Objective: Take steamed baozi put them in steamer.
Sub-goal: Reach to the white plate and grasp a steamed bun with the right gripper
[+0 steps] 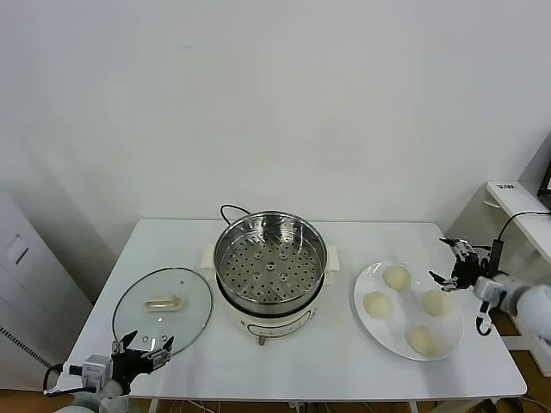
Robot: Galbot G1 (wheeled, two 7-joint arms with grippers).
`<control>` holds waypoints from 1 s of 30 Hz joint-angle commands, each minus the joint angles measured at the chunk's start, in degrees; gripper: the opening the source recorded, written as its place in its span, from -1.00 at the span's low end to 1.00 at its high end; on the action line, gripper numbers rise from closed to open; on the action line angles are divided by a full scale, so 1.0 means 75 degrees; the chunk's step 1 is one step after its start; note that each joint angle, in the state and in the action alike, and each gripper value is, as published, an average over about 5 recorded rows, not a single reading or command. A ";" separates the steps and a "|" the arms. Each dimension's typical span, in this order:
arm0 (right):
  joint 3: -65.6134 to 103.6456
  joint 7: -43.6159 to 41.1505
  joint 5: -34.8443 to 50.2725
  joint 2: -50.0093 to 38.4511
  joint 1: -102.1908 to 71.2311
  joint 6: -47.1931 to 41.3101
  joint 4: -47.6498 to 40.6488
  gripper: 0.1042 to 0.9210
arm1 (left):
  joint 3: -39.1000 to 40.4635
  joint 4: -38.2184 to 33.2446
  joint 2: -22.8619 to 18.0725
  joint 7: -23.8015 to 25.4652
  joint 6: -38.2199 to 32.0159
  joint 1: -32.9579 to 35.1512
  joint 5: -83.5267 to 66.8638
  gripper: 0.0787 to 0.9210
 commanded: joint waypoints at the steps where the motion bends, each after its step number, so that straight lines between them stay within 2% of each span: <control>1: -0.4348 -0.2304 0.0136 -0.0573 0.4355 0.0364 -0.1872 0.76 | 0.0035 -0.0010 0.0009 -0.0004 0.0039 -0.0042 0.0029 0.77; 7: -0.6185 -0.2763 0.0532 -0.0109 0.5828 0.0510 -0.2669 0.76 | 0.0061 -0.0072 0.0025 -0.0016 0.0108 -0.0080 0.0027 0.77; 12: -0.6789 -0.2824 0.0468 0.0546 0.6292 0.0604 -0.3365 0.76 | 0.0130 -0.0074 0.0022 -0.0036 0.0174 -0.0146 0.0026 0.77; 30: -0.6528 -0.2839 -0.0161 0.2238 0.6056 0.1172 -0.5082 0.76 | 0.0261 -0.0134 0.0027 -0.0080 0.0258 -0.0210 0.0017 0.77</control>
